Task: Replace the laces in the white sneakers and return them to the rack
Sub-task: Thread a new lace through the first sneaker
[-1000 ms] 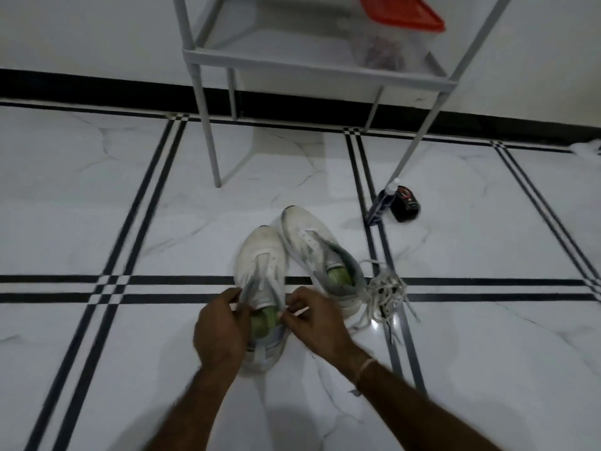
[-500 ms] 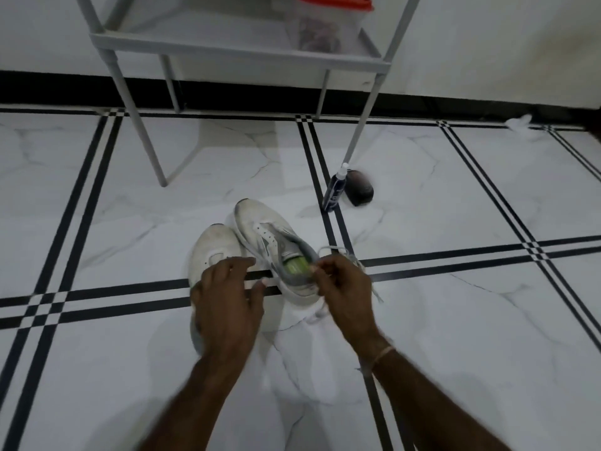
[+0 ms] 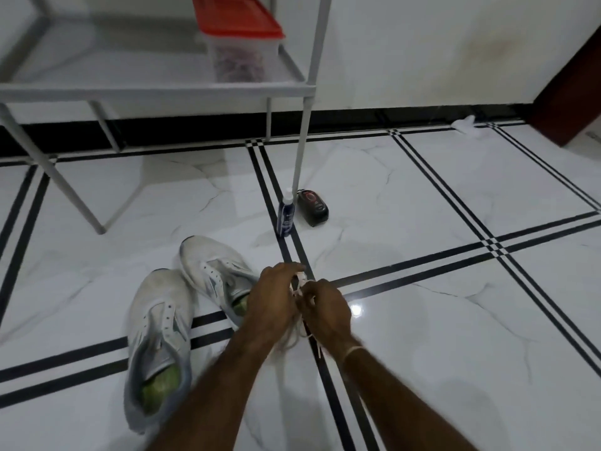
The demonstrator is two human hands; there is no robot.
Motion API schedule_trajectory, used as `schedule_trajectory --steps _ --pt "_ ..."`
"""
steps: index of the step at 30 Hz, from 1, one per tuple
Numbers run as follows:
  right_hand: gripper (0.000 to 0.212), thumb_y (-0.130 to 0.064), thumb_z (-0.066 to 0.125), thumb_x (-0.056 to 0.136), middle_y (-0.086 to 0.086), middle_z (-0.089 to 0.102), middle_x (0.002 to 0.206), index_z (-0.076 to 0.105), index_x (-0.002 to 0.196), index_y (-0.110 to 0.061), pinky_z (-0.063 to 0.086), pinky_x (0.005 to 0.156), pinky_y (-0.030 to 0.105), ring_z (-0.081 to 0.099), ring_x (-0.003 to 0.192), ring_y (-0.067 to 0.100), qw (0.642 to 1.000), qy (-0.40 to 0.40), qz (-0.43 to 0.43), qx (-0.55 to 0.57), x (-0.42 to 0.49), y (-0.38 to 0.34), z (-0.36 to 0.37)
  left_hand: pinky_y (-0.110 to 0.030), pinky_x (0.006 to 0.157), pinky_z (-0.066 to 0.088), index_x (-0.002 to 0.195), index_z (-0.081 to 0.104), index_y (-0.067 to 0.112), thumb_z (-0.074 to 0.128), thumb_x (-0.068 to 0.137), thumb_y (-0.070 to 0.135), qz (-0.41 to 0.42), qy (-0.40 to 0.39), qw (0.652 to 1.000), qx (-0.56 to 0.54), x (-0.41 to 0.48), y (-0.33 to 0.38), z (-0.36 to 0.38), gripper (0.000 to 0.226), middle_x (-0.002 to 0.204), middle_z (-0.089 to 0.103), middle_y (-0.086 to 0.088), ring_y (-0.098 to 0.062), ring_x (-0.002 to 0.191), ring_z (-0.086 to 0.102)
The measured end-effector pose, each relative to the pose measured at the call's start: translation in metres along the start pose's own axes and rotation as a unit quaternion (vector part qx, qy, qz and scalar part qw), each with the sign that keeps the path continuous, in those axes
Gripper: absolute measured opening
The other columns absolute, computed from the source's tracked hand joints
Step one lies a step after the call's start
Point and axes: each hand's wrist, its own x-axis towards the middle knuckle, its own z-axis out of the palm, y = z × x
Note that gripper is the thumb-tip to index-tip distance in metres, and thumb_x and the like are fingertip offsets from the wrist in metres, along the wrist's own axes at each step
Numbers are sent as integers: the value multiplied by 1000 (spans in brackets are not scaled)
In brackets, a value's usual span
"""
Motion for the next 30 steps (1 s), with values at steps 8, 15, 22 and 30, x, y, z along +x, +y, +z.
schedule_trajectory --steps 8,15,22,30 --pt "14 -15 65 99 -1 71 72 74 88 -11 51 63 21 66 68 8 958 -27 -31 285 1 -8 -103 -39 67 53 80 74 21 65 96 34 -10 -57 969 -242 20 1 -5 22 71 70 -7 -20 67 67" --pt "33 -35 59 100 5 39 60 66 88 -5 42 58 31 40 55 16 886 5 -30 462 2 -50 -173 -28 58 40 83 73 11 61 95 37 -13 -53 934 -353 18 26 -64 31 59 52 6 -10 59 43" --pt "38 -33 44 107 17 51 78 62 105 1 38 55 27 52 58 12 821 -135 -81 548 0 -127 -190 -21 52 30 114 71 34 43 102 46 39 -121 924 -361 -1 66 -93 33 80 71 19 -5 55 33" --pt "32 -34 41 109 -7 36 58 42 79 -23 22 37 18 27 41 6 717 10 53 695 38 -102 -226 -21 51 26 84 68 17 54 95 62 -39 -64 918 -388 -27 19 -155 49 64 38 8 -8 55 28"
